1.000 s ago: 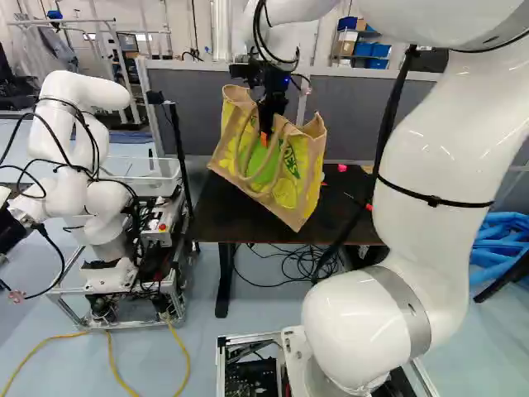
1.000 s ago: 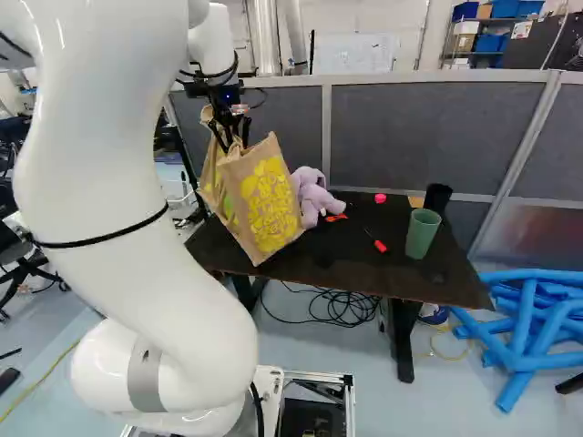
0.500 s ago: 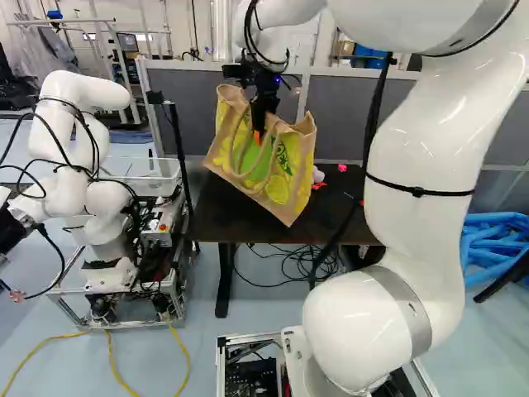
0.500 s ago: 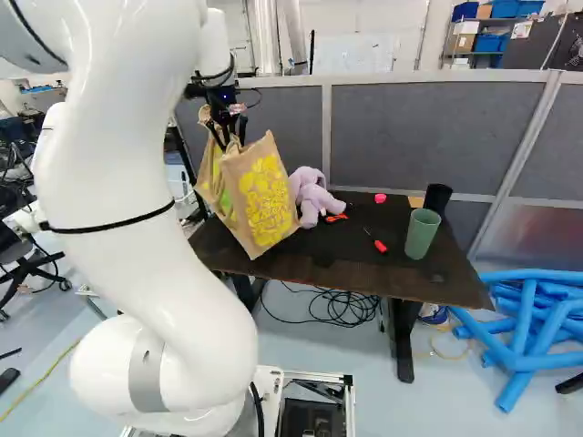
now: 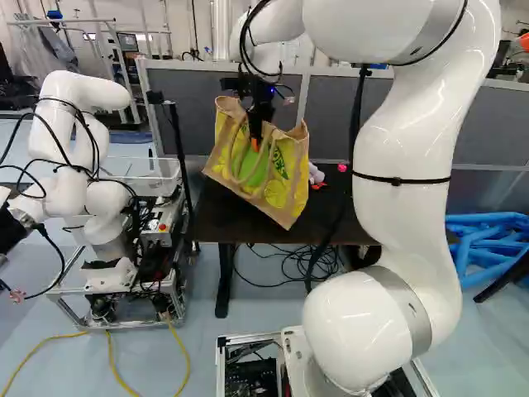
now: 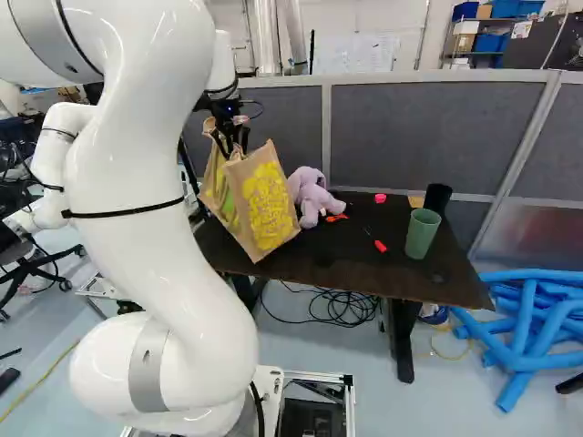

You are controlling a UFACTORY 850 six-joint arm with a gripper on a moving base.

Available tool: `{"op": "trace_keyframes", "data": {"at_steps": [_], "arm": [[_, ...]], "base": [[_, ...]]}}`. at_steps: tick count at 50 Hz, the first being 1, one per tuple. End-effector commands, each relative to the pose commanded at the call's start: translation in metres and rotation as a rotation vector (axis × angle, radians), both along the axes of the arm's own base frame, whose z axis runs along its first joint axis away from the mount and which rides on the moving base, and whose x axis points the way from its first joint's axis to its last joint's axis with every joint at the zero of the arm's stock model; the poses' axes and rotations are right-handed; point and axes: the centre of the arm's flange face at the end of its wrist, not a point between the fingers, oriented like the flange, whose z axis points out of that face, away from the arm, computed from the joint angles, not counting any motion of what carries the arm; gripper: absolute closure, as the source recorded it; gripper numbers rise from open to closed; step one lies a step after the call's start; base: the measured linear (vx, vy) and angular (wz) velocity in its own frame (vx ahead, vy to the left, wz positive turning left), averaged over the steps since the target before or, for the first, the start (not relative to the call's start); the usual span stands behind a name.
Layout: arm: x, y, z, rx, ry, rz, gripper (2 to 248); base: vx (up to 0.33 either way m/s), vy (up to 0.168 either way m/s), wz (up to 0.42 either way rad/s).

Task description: Pick up the bag on the ground and place it on the table

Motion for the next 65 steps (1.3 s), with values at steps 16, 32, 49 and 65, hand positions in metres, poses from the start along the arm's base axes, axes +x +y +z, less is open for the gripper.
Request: {"op": "trace_keyframes", "data": {"at_steps": [16,32,49,65], "arm": [[0.01,-0.002,-0.025,-0.008,0.043,-0.006,229],[0.025,0.0,-0.051,-0.01,0.054,-0.009,229],[0.04,0.002,-0.078,-0.011,0.05,-0.012,229],[0.043,0.002,-0.083,-0.011,0.049,-0.012,229]], "base": [[0.0,0.0,0.0],[0.0,0.0,0.0],[0.0,0.0,0.0],[0.0,0.0,0.0]]}}
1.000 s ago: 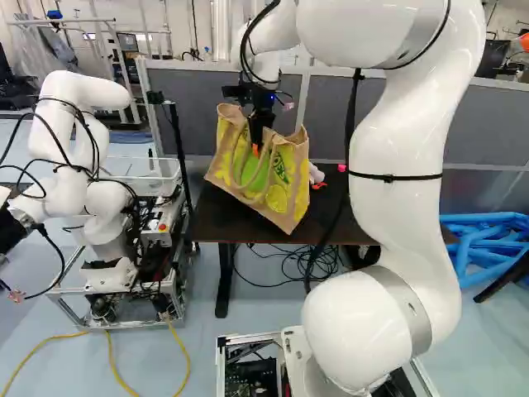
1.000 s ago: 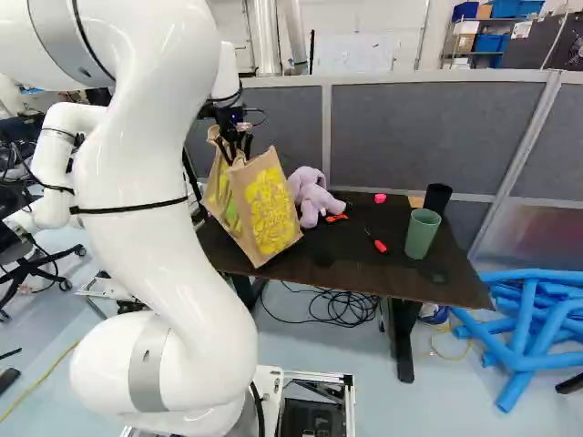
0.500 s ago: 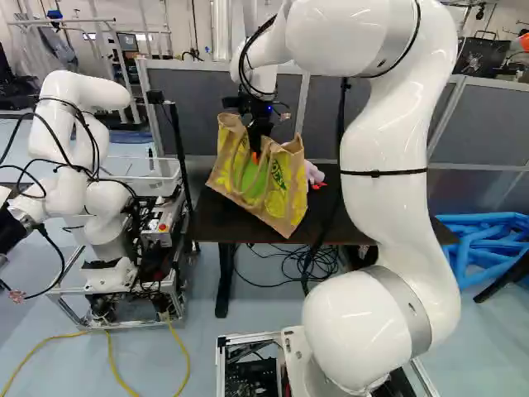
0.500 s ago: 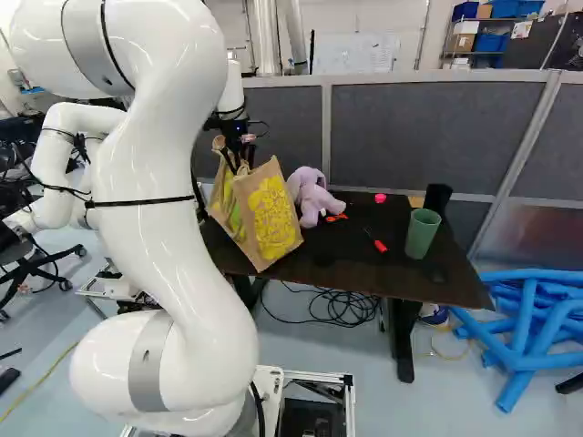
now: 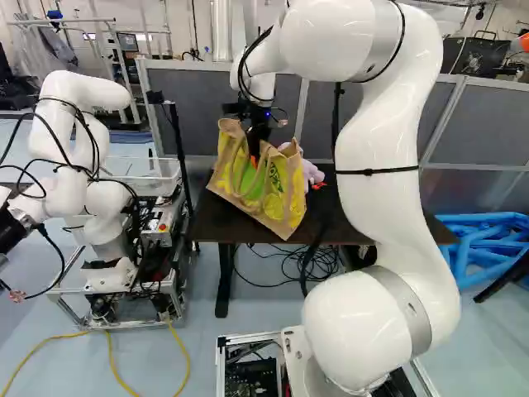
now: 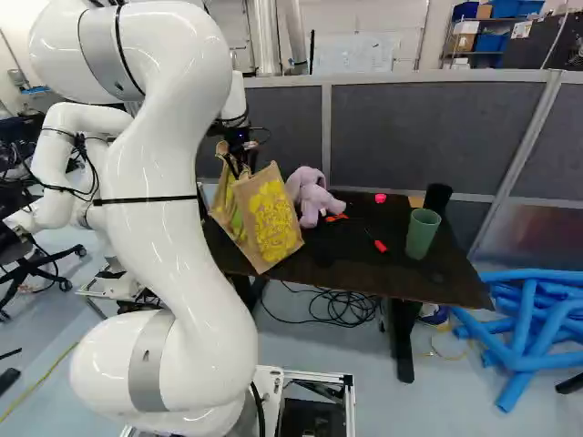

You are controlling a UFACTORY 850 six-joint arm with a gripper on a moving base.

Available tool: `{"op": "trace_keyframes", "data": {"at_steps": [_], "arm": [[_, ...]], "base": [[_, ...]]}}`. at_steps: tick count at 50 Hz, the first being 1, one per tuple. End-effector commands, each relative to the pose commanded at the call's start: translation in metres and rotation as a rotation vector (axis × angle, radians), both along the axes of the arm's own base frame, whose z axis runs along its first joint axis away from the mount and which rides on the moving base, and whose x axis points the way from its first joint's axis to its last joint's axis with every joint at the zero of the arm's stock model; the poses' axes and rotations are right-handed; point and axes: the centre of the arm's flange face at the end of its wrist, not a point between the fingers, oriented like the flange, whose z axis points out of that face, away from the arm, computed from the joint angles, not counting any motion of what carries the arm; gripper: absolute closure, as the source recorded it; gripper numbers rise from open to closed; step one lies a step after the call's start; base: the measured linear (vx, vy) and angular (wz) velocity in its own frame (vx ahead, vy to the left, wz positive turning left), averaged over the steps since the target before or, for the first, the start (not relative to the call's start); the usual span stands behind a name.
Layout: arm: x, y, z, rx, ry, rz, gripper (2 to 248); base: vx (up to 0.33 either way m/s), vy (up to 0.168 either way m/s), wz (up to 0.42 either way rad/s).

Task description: Pick up the bag on the ground and place it on the table

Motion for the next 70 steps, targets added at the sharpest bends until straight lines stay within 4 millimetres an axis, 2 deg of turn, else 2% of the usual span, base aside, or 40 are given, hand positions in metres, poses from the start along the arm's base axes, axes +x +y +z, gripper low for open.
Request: {"op": "trace_keyframes", "data": {"at_steps": [12,13,17,18,23,24,28,29,33,34,38,39,44,45,49,50,70], "arm": [[0.0,0.0,0.0,0.0,0.0,0.0,229],[0.0,0.0,0.0,0.0,0.0,0.0,220],[0.0,0.0,0.0,0.0,0.0,0.0,220],[0.0,0.0,0.0,0.0,0.0,0.0,187],[0.0,0.0,0.0,0.0,0.0,0.0,187],[0.0,0.0,0.0,0.0,0.0,0.0,153],[0.0,0.0,0.0,0.0,0.0,0.0,153],[0.0,0.0,0.0,0.0,0.0,0.0,118],[0.0,0.0,0.0,0.0,0.0,0.0,118],[0.0,0.0,0.0,0.0,0.0,0.0,83],[0.0,0.0,0.0,0.0,0.0,0.0,83],[0.0,0.0,0.0,0.0,0.0,0.0,47],[0.0,0.0,0.0,0.0,0.0,0.0,47],[0.0,0.0,0.0,0.0,0.0,0.0,10],[0.0,0.0,0.0,0.0,0.0,0.0,10],[0.0,0.0,0.0,0.0,0.0,0.0,3],[-0.0018,0.0012,0.0049,0.001,-0.007,0.002,3]], "base": [[0.0,0.0,0.0],[0.0,0.0,0.0],[0.0,0.0,0.0],[0.0,0.0,0.0],[0.0,0.0,0.0],[0.0,0.0,0.0],[0.0,0.0,0.0],[0.0,0.0,0.0],[0.0,0.0,0.0],[0.0,0.0,0.0],[0.0,0.0,0.0],[0.0,0.0,0.0],[0.0,0.0,0.0],[0.0,0.0,0.0],[0.0,0.0,0.0],[0.0,0.0,0.0],[0.0,0.0,0.0]]}}
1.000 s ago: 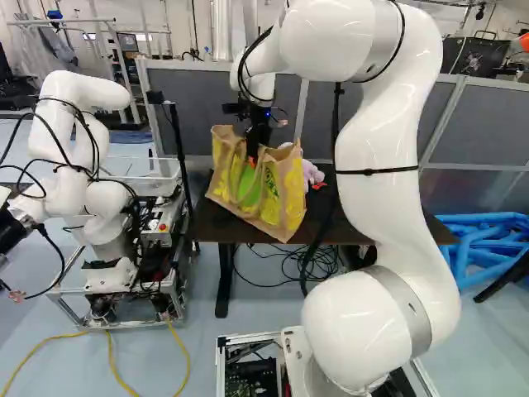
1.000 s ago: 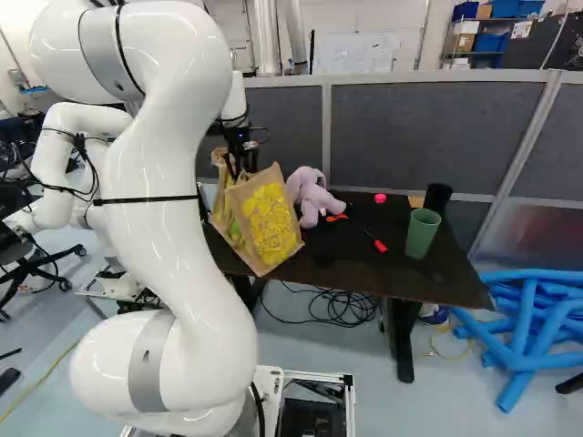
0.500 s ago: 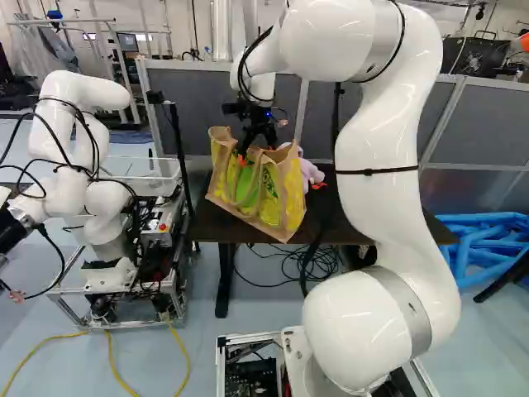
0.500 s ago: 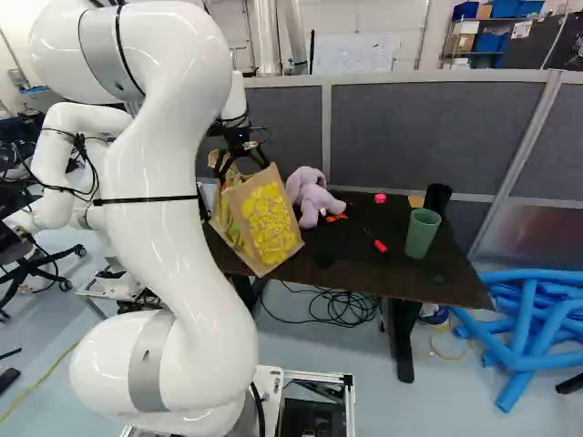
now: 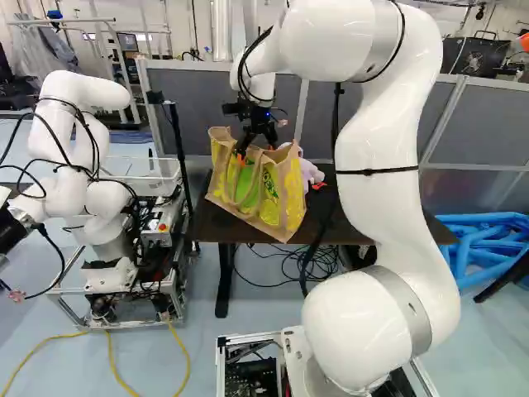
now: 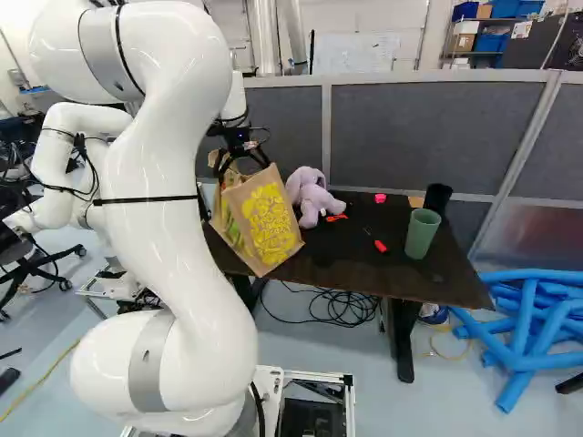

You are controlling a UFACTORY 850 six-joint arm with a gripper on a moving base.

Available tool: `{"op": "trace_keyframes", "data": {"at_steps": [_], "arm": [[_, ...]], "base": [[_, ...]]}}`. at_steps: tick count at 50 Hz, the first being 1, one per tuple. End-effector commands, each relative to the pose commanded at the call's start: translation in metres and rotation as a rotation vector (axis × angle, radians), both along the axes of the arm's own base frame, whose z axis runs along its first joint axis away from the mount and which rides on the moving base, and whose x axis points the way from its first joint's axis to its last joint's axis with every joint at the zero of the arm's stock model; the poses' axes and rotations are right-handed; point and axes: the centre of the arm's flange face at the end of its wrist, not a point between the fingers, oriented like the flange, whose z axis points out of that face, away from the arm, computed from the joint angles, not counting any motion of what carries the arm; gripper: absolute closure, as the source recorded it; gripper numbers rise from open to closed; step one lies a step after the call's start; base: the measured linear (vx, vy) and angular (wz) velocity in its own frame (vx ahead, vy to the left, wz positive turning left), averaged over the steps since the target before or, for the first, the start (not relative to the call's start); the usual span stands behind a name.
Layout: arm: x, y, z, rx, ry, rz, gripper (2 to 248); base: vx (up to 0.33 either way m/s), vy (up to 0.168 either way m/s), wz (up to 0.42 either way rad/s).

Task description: Pick up the bag on the ground and place it on the table

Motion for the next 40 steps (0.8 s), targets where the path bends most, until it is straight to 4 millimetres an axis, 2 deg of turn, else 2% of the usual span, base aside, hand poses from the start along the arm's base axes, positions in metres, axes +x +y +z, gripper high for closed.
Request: {"op": "trace_keyframes", "data": {"at_steps": [40], "arm": [[-0.026,0.004,0.061,0.016,-0.088,0.014,3]], "base": [[0.0,0.0,0.0]]}}
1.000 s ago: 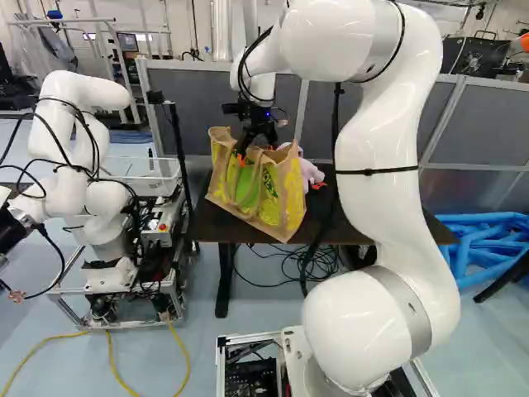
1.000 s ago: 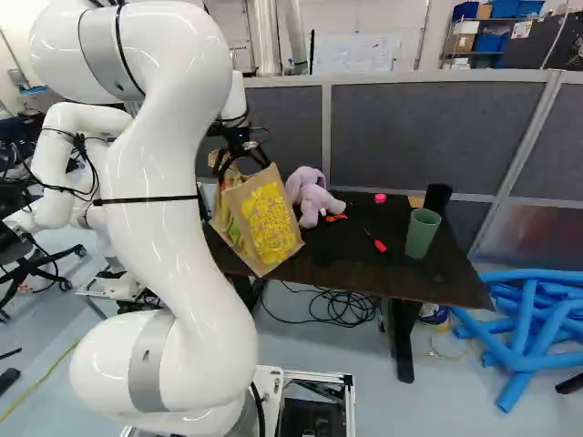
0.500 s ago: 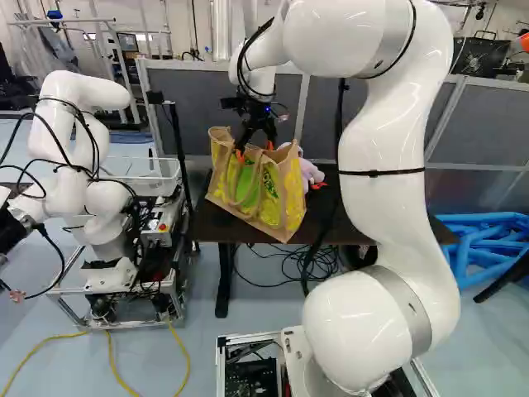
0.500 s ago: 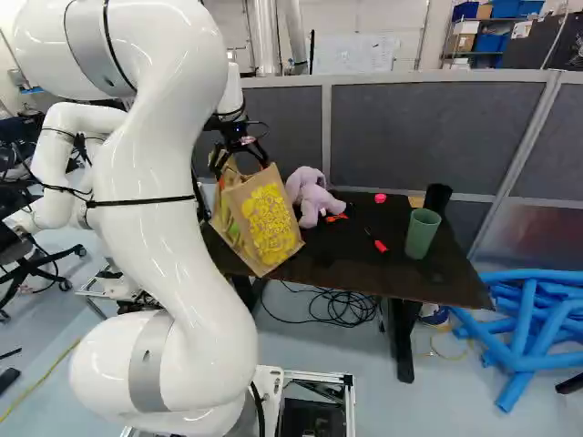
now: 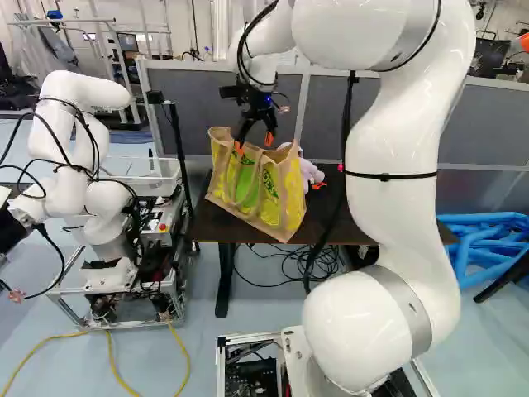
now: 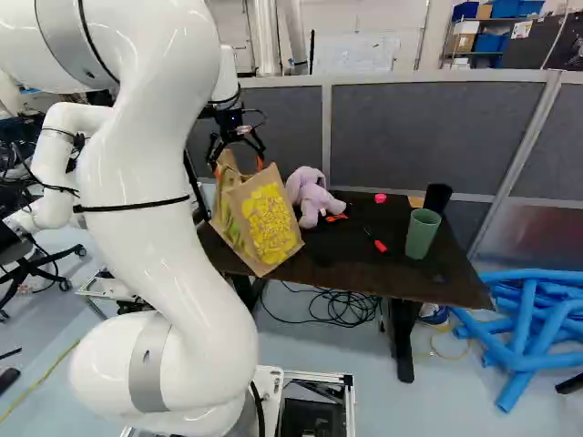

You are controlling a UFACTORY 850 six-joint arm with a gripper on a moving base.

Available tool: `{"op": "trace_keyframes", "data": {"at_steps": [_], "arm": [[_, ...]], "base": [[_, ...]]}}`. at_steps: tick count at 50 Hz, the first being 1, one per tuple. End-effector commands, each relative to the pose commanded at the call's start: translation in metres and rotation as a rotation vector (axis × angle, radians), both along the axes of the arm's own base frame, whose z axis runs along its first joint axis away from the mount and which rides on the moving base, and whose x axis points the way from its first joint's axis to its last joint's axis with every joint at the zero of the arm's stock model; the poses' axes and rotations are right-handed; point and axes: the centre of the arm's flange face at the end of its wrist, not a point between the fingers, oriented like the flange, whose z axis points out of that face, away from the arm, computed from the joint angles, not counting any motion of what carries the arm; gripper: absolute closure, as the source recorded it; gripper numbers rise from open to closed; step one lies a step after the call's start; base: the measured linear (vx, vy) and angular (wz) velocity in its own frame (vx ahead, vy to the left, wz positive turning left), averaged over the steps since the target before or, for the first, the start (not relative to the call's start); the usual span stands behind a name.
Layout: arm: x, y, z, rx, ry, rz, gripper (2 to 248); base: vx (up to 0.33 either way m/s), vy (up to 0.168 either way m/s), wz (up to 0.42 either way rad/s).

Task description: Pick up the bag on the ground and place it on the table

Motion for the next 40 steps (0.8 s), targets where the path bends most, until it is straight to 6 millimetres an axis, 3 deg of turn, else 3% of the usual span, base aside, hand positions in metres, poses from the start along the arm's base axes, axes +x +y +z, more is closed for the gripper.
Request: {"op": "trace_keyframes", "data": {"at_steps": [40], "arm": [[-0.023,-0.006,0.061,0.006,-0.021,0.001,3]], "base": [[0.0,0.0,0.0]]}}
